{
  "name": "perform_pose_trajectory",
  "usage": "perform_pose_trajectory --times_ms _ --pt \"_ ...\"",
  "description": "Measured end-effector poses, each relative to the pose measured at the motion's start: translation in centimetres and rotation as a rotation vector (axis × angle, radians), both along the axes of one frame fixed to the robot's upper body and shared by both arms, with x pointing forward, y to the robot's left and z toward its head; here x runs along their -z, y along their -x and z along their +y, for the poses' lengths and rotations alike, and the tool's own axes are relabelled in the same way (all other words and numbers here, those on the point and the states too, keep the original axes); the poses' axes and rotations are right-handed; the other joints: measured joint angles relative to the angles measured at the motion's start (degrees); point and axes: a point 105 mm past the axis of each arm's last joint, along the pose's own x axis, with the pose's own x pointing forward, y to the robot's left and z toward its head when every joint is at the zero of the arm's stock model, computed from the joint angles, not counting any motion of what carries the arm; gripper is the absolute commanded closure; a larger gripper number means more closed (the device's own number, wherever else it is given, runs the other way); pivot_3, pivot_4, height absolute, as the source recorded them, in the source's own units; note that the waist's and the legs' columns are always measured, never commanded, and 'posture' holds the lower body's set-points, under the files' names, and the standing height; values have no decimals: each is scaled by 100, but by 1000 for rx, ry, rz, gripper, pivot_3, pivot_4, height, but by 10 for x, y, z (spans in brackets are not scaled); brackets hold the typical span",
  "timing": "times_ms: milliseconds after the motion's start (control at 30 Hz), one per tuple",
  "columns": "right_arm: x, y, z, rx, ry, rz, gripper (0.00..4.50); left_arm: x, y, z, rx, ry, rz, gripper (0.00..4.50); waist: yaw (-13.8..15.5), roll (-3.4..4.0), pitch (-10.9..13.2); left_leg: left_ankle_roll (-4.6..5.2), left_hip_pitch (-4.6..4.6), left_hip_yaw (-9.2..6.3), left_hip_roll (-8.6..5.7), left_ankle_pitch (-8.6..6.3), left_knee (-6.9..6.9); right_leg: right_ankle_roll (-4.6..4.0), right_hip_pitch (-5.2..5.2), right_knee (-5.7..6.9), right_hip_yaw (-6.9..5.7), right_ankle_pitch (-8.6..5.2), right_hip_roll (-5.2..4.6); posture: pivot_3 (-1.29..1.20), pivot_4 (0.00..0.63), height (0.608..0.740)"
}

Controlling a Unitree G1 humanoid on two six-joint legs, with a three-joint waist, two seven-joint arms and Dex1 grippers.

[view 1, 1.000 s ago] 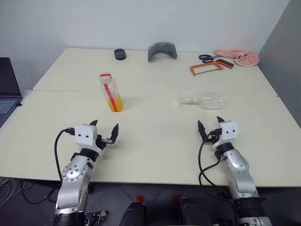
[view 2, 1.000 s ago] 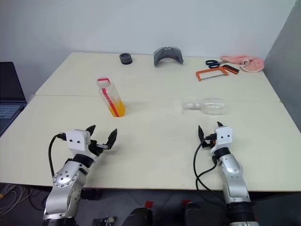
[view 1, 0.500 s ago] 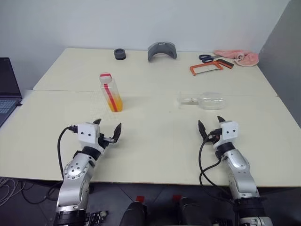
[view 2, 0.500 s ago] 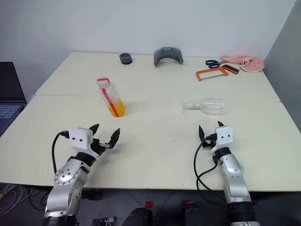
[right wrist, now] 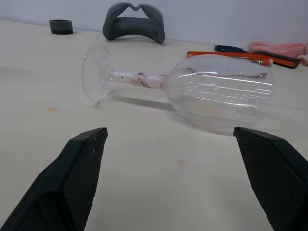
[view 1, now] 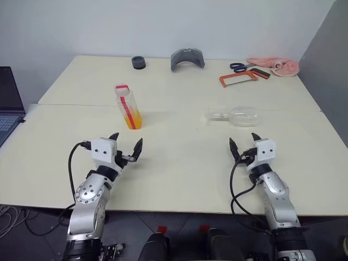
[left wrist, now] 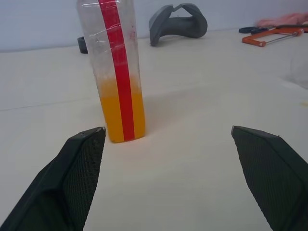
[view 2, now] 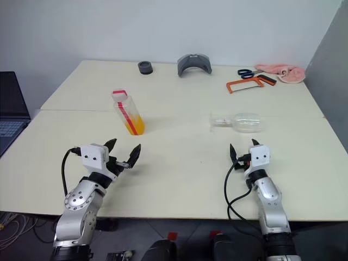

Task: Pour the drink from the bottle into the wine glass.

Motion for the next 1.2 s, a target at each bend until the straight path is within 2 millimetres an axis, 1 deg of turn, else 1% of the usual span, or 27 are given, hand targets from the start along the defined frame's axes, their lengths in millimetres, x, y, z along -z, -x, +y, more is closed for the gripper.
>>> perform_pose_trajectory --times_ms 100,167,233,300,400,533,600,733,867,933,1033,1200 --pt "-6 8 18 -153 -6 21 0 2 -1 0 -1 9 7 12 -7 0 0 0 0 -2 1 0 0 0 0 0 0 0 1 0 150 740" --pt "-15 15 34 -290 3 39 0 -1 -6 2 -21 8 1 12 1 0 0 0 -1 -6 1 0 2 0 1 0 -4 0 1 0 150 740" --pt "-28 20 46 -394 6 41 0 -6 -14 5 -50 9 -7 12 6 -1 0 0 -1 -11 -2 0 4 0 2 0 -4 0 1 0 150 740" --pt "-40 23 53 -451 8 34 0 -8 -18 6 -67 9 -10 12 4 -2 -1 0 -1 -15 -5 0 3 0 2 -1 -5 0 1 0 150 740" --pt "-48 24 64 -528 39 80 0 -13 -29 8 -102 3 -7 12 9 -3 1 0 -7 -19 -7 0 6 0 -1 -1 -9 0 1 0 150 740" --pt "-71 31 81 -624 30 78 0 -28 -46 7 -127 11 -22 12 9 -6 0 0 -8 -27 -10 0 6 0 -1 -3 -10 0 1 0 150 740" --pt "-72 34 84 -645 26 96 0 -30 -51 8 -138 12 -18 12 9 -6 0 0 -8 -27 -10 0 5 0 -1 -4 -8 0 -2 0 150 740" --pt "-66 36 87 -674 48 139 0 -27 -62 9 -163 11 15 12 11 -8 1 0 -12 -28 -12 0 7 0 -3 -5 -10 0 -3 0 150 740" --pt "-73 35 90 -682 60 121 0 -36 -73 8 -183 2 -3 12 9 -8 1 0 -11 -29 -13 0 7 0 -3 -4 -11 0 -3 0 150 740" --pt "-72 35 92 -691 65 122 0 -40 -78 8 -190 -4 -12 12 8 -8 1 0 -11 -28 -13 0 6 0 -4 -5 -9 0 -2 0 150 740" --pt "-71 38 99 -727 83 128 0 -46 -86 6 -190 -2 -27 12 8 -8 1 -1 -11 -28 -14 1 6 0 -4 -5 -10 0 -3 0 150 740" --pt "-78 39 107 -765 100 104 0 -55 -100 4 -193 -9 -43 12 8 -8 1 -1 -12 -29 -16 1 6 0 -5 -5 -11 0 -2 0 150 740"
